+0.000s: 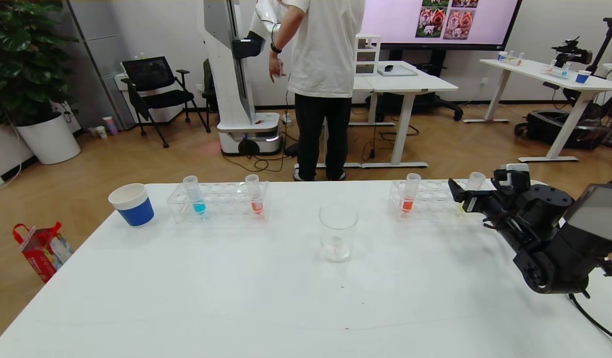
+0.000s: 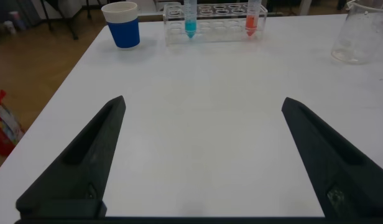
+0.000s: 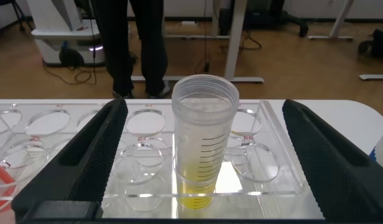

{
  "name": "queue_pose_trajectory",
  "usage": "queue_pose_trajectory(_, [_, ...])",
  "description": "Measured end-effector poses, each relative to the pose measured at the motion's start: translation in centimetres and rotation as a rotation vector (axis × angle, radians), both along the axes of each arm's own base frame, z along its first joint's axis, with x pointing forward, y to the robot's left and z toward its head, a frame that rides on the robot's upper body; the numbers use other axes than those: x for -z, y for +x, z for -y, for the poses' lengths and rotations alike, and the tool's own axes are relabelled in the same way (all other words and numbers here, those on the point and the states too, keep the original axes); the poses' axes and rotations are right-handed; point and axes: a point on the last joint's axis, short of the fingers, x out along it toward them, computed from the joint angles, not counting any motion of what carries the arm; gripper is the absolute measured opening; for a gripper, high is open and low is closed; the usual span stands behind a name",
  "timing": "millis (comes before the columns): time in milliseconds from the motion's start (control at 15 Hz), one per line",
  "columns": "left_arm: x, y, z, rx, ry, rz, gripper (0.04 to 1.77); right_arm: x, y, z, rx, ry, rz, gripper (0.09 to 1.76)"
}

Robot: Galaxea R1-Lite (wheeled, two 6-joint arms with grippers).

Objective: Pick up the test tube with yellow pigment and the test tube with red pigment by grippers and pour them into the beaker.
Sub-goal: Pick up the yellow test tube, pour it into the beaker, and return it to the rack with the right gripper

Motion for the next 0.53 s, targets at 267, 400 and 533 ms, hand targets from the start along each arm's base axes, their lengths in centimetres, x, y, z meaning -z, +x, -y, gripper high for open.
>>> queue_pose_trajectory(267, [0.0,0.0,0.0,0.0,0.0,0.0,1.75,0.16,0.3,-0.05,0.0,-0.001,0.004,1.16])
queue_pose_trajectory(400, [0.0,0.0,0.0,0.0,0.0,0.0,1.75,0.2,0.34,-0.1,0.001,-0.001,0.004,0.41])
queue_pose_trajectory(533, [0.0,0.0,0.0,0.0,0.0,0.0,1.75,0.17,0.36,-0.1,0.004,-0.001,0.005,0.59])
